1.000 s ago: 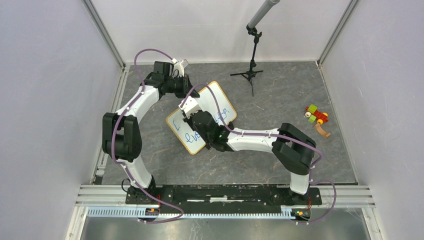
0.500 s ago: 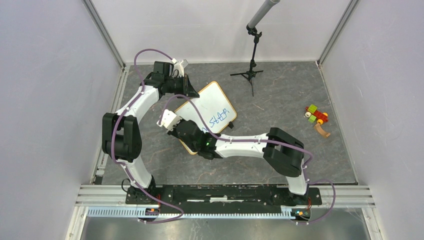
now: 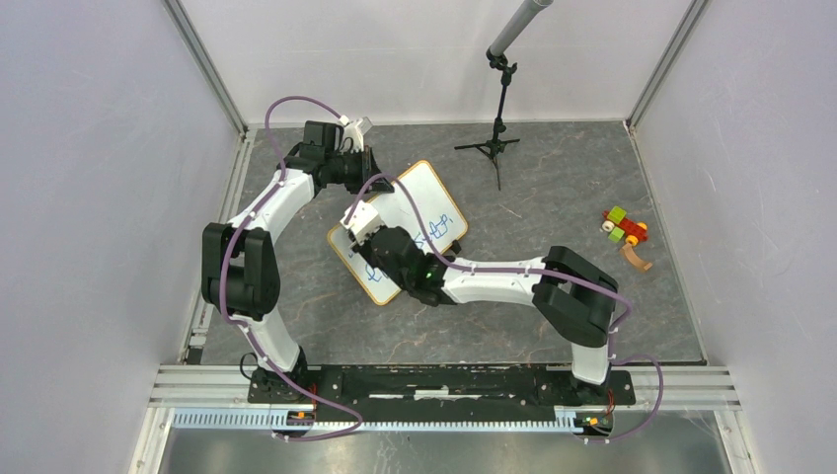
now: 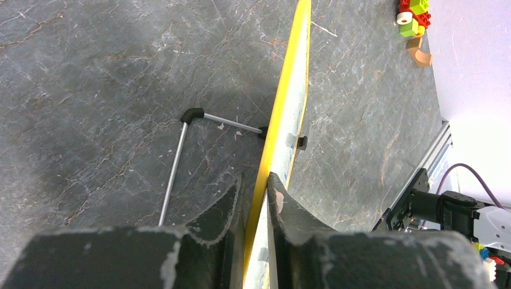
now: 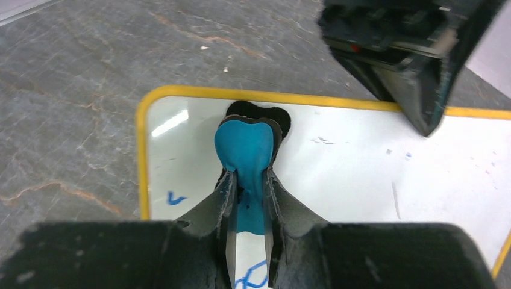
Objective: Erase the whiteboard
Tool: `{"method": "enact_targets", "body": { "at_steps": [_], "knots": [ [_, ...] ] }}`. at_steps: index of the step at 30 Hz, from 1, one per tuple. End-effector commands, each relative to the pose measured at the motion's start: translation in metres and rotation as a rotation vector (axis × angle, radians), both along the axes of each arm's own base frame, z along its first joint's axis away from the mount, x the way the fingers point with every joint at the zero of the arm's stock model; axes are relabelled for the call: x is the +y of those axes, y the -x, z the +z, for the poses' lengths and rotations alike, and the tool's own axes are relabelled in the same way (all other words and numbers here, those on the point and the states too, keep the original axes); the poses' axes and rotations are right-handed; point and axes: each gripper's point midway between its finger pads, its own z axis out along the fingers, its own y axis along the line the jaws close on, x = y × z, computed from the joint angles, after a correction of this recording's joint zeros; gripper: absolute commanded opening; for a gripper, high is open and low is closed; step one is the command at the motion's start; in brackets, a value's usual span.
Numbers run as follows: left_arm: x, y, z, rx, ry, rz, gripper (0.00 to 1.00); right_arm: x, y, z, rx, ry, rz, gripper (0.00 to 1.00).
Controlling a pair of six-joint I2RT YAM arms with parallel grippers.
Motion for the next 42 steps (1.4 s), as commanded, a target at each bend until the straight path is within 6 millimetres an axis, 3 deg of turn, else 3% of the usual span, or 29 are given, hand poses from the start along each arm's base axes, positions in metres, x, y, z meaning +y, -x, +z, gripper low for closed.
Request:
{"method": "enact_targets", "body": {
  "at_steps": [1, 4, 10, 13, 19, 26, 29, 32, 38, 40, 42],
  "knots": [
    [-0.004, 0.016, 0.012, 0.030, 0.007, -0.012, 0.02, -0.046, -0.031, -0.022, 0.075, 0.042, -0.173, 0.22],
    [-0.004, 0.017, 0.012, 0.029, 0.005, -0.010, 0.02, -0.031, -0.020, -0.018, 0.053, 0.056, -0.122, 0.22],
    [-0.004, 0.016, 0.011, 0.029, 0.003, -0.009, 0.02, 0.025, 0.032, -0.016, -0.028, 0.122, 0.110, 0.22],
    [-0.004, 0.016, 0.012, 0.030, 0.004, -0.011, 0.02, 0.032, 0.038, -0.010, -0.028, 0.098, 0.124, 0.22],
    [-0.004, 0.016, 0.012, 0.028, 0.004, -0.009, 0.02, 0.014, 0.030, -0.009, -0.015, 0.064, 0.074, 0.22],
    [-0.004, 0.017, 0.014, 0.028, 0.007, -0.010, 0.02, -0.054, -0.013, -0.028, 0.085, 0.014, -0.160, 0.22],
    [-0.004, 0.017, 0.014, 0.027, 0.007, -0.010, 0.02, -0.064, -0.019, -0.029, 0.075, 0.044, -0.193, 0.22],
    [-0.004, 0.017, 0.014, 0.027, 0.008, -0.009, 0.02, -0.045, -0.005, -0.024, 0.044, 0.052, -0.121, 0.22],
    [-0.004, 0.016, 0.013, 0.031, 0.007, -0.009, 0.02, 0.021, 0.045, -0.017, -0.021, 0.089, 0.109, 0.22],
    [-0.005, 0.017, 0.012, 0.033, 0.008, -0.009, 0.02, 0.032, 0.052, -0.019, -0.001, 0.069, 0.146, 0.22],
    [-0.005, 0.017, 0.012, 0.034, 0.008, -0.010, 0.02, 0.031, 0.049, -0.018, 0.009, 0.045, 0.116, 0.23]
  ]
}}
